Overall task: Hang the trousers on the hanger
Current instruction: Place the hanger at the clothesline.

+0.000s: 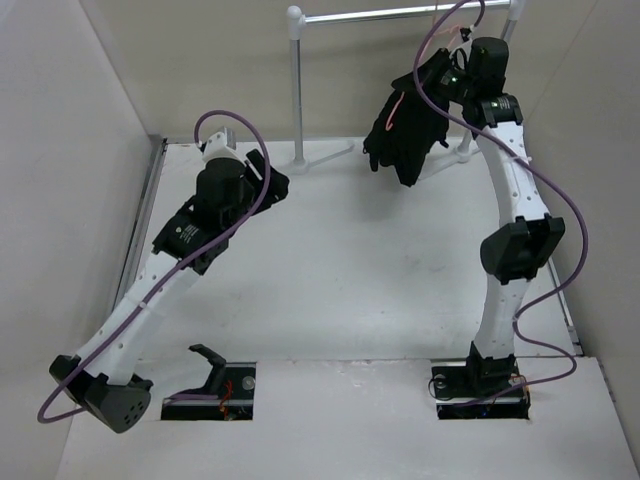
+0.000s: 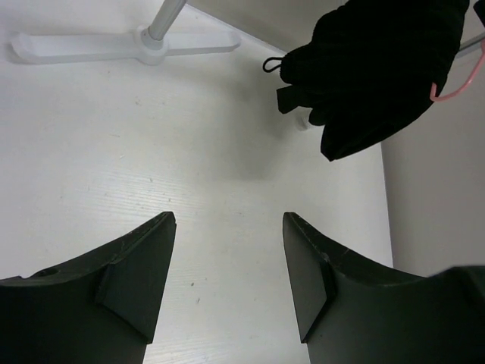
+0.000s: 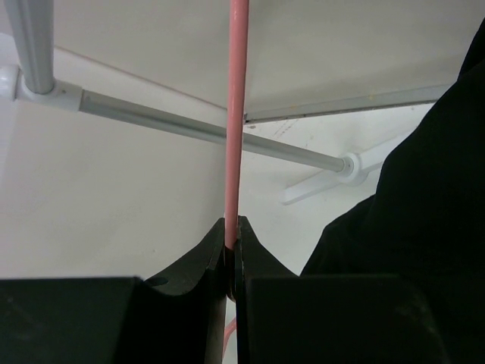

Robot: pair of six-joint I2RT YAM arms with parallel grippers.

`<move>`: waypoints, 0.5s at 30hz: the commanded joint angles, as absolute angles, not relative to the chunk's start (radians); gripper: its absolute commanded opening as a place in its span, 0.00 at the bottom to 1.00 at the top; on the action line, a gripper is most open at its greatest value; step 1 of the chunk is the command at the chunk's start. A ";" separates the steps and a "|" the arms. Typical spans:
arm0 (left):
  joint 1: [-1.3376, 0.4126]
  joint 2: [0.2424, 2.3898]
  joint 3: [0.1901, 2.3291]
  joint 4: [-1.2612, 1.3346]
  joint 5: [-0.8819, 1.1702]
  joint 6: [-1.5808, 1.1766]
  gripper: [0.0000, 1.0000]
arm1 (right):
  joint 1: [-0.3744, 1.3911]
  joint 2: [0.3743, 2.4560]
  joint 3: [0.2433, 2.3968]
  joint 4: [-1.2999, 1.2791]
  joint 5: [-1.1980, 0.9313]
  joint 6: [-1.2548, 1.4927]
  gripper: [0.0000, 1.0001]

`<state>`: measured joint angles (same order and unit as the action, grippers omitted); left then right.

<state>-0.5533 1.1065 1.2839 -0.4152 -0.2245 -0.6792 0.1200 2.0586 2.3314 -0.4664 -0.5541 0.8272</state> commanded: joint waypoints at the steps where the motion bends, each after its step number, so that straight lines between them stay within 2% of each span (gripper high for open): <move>1: -0.528 1.088 1.267 -0.376 -0.187 -0.695 0.56 | 0.093 2.058 2.436 -0.394 -0.591 0.834 0.05; 15: -0.499 1.135 1.262 -0.341 -0.175 -0.701 0.56 | 0.057 2.134 2.421 -0.410 -0.572 0.882 0.06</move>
<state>-0.5076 1.1370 1.2690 -0.3862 -0.1841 -0.6937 0.0654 2.1399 2.3722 -0.4870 -0.5793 0.8833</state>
